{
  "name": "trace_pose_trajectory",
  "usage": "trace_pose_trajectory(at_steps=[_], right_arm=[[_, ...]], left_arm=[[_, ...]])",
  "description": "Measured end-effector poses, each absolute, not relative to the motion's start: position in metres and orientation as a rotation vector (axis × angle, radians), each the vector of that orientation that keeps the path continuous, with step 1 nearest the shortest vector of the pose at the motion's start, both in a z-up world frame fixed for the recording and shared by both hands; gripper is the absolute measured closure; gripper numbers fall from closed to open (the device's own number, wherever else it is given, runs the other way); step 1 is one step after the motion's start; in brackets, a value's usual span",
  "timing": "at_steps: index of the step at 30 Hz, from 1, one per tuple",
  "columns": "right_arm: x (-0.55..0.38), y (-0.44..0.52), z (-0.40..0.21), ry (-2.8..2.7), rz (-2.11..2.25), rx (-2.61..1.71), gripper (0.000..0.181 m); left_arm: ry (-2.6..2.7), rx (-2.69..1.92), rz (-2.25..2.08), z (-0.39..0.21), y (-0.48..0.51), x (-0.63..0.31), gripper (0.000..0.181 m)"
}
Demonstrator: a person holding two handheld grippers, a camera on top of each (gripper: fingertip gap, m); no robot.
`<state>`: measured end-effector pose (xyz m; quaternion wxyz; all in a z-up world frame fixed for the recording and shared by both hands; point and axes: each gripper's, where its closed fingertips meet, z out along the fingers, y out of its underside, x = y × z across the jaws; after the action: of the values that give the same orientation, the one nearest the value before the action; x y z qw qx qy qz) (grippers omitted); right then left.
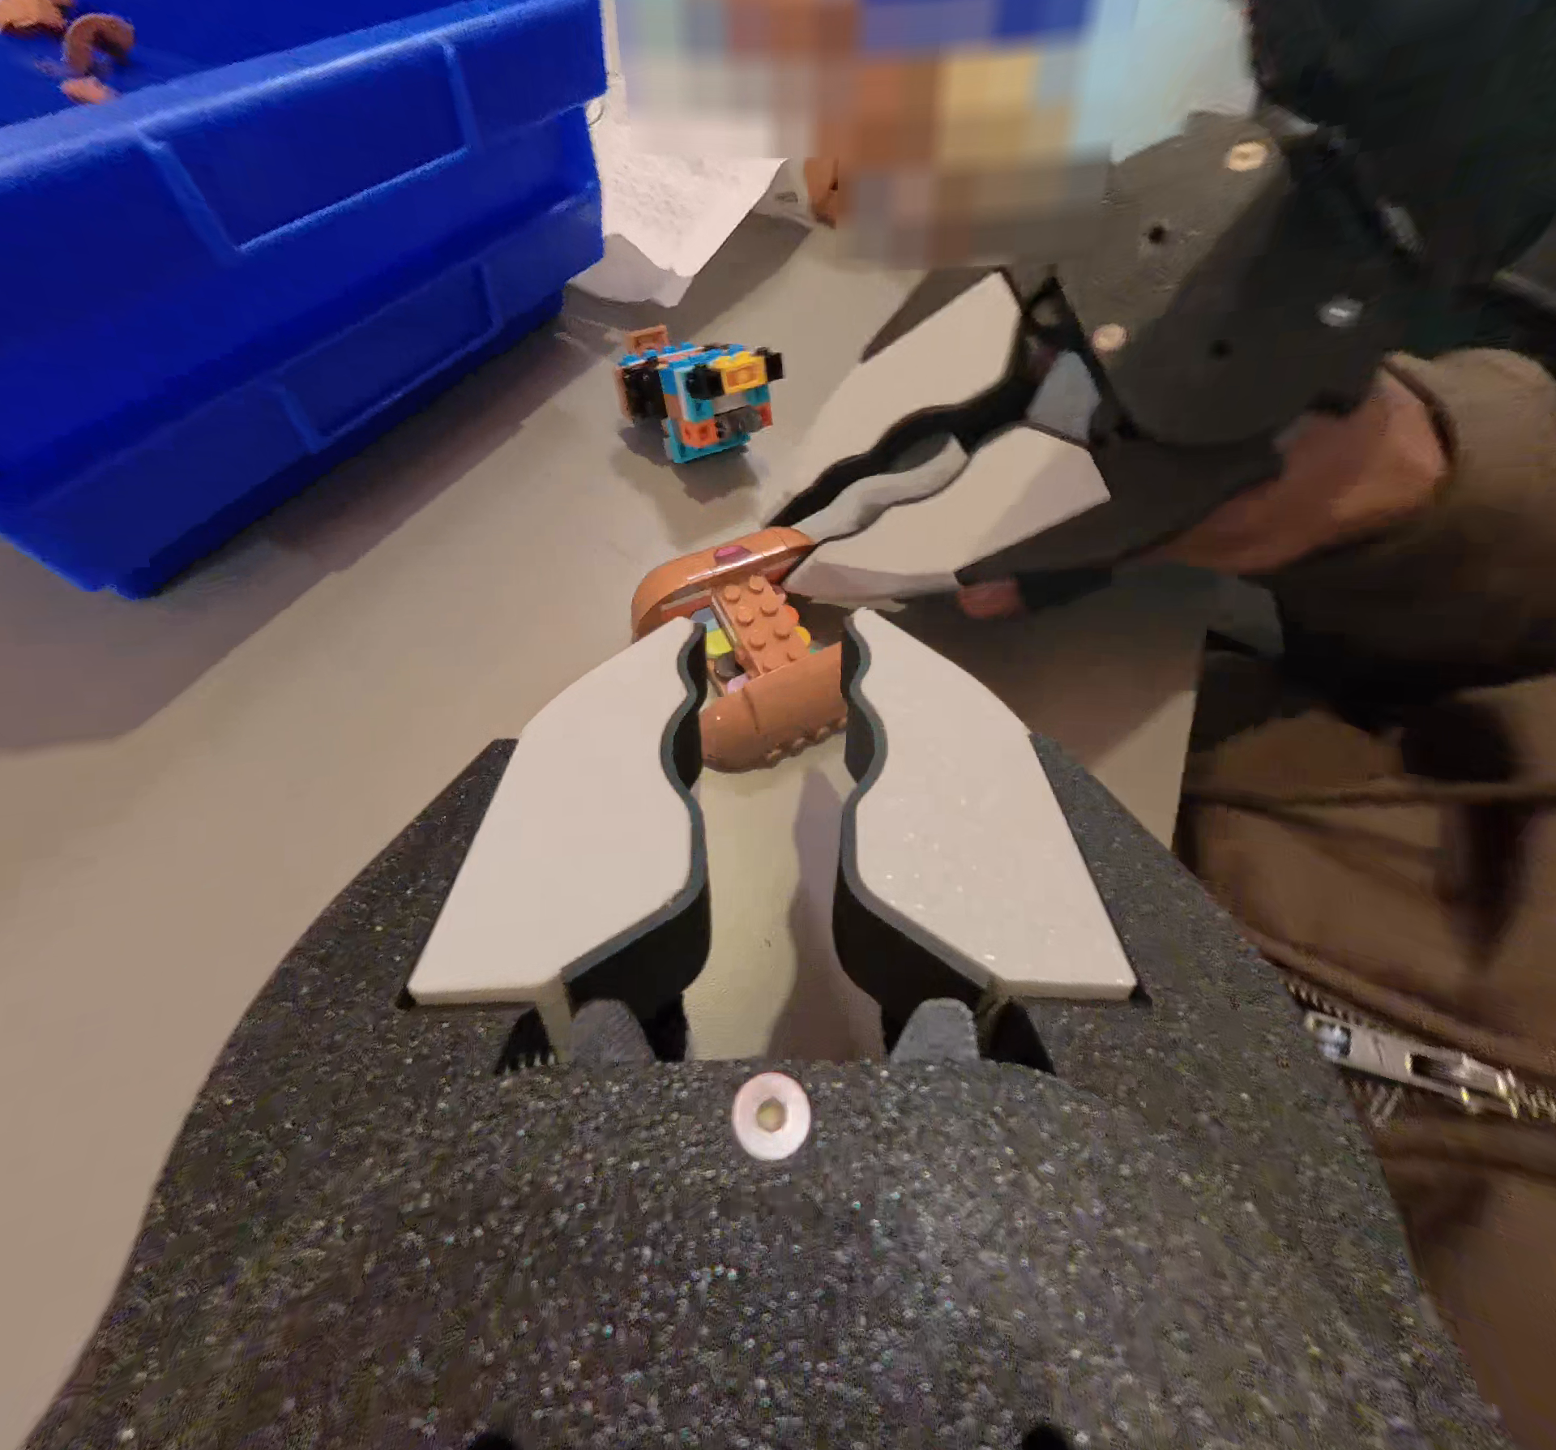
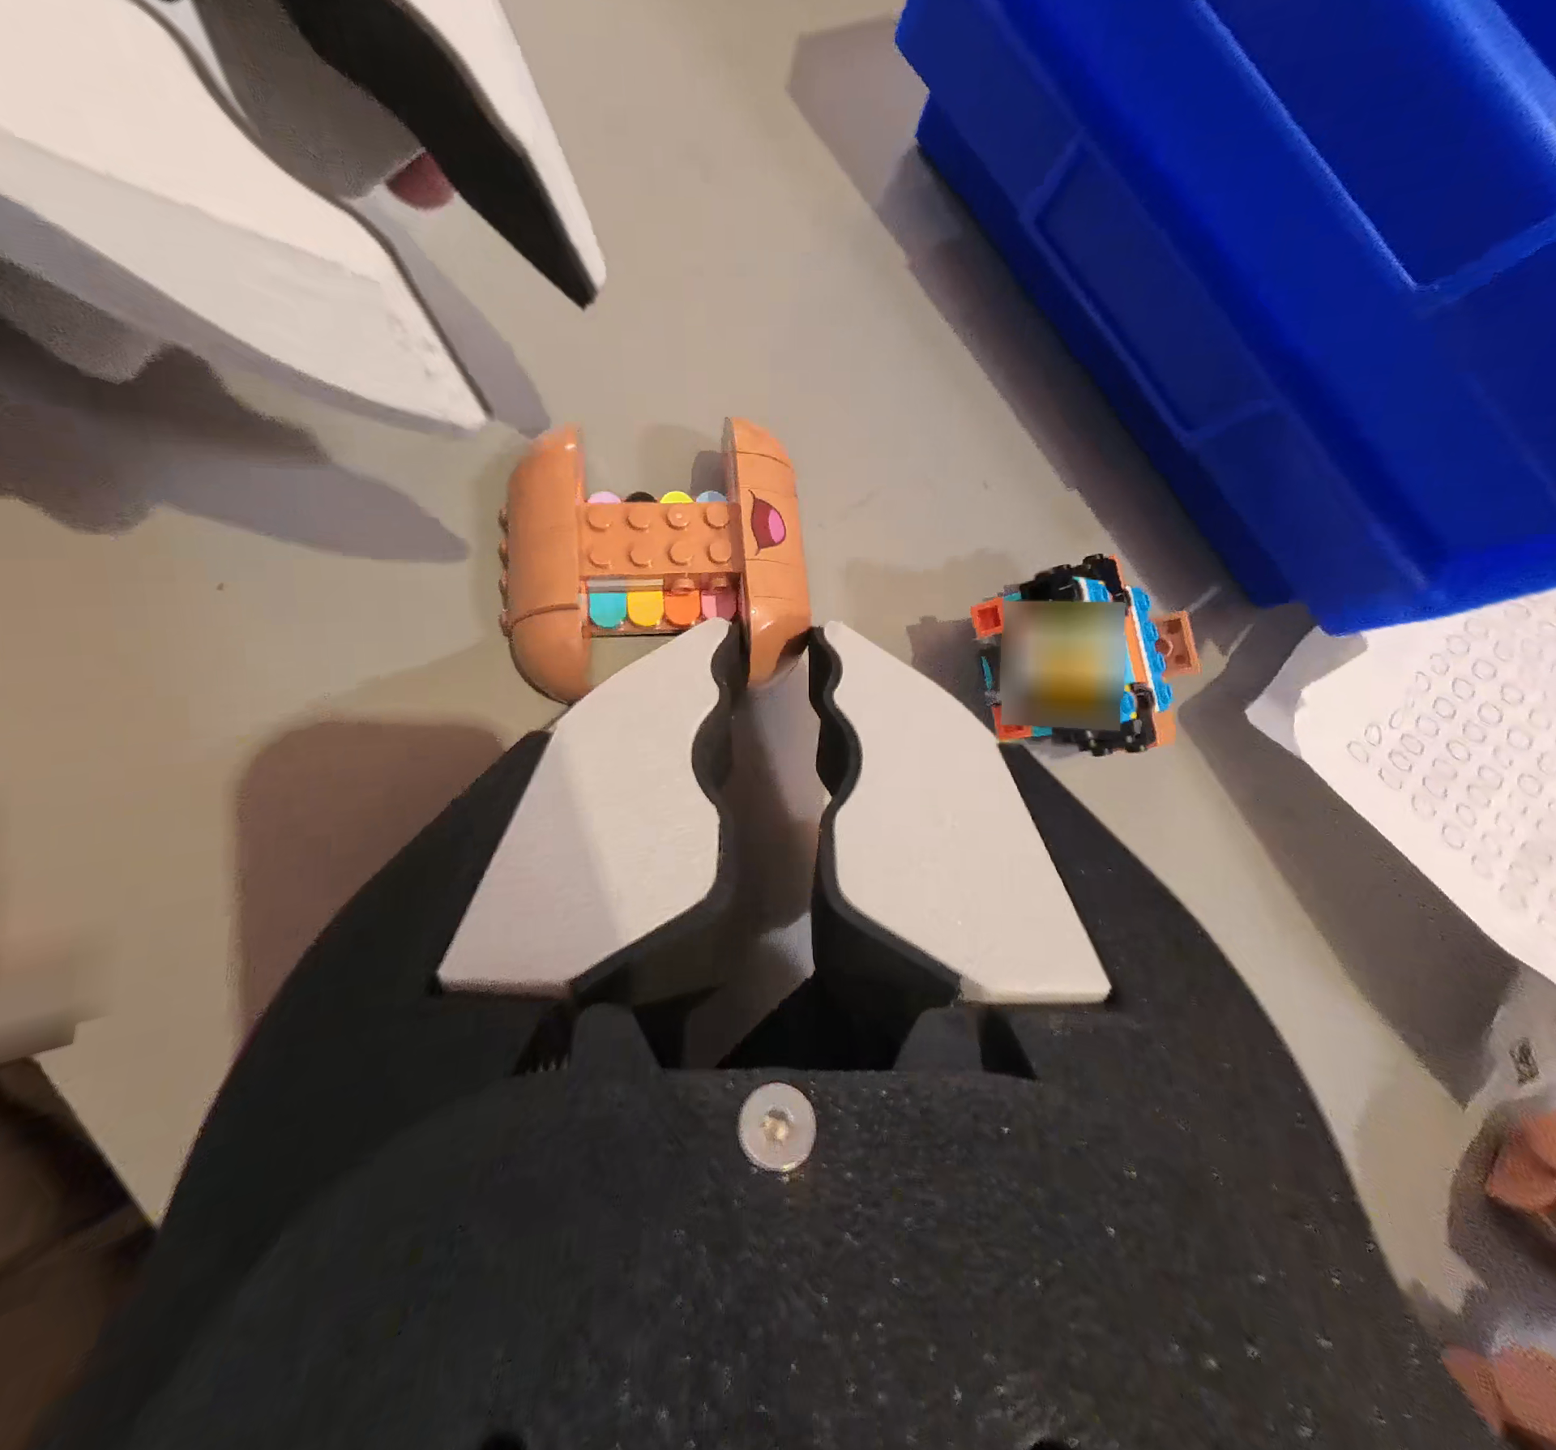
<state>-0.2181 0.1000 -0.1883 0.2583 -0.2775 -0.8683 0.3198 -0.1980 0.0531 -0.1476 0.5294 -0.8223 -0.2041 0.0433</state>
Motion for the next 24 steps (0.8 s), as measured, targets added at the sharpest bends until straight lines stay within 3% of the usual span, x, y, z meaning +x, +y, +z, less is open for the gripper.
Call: trace_pose_trajectory(at_steps=[11, 24], right_arm=[[-0.205, 0.082, -0.189, -2.306, 0.817, -0.737, 0.166], [-0.197, 0.084, -0.188, -2.543, 1.212, -0.896, 0.164]], left_arm=[[-0.505, -2.316, 0.3, -0.191, 0.062, -0.201, 0.161], [-0.39, -2.265, 0.274, -0.192, 0.066, -0.2, 0.162]])
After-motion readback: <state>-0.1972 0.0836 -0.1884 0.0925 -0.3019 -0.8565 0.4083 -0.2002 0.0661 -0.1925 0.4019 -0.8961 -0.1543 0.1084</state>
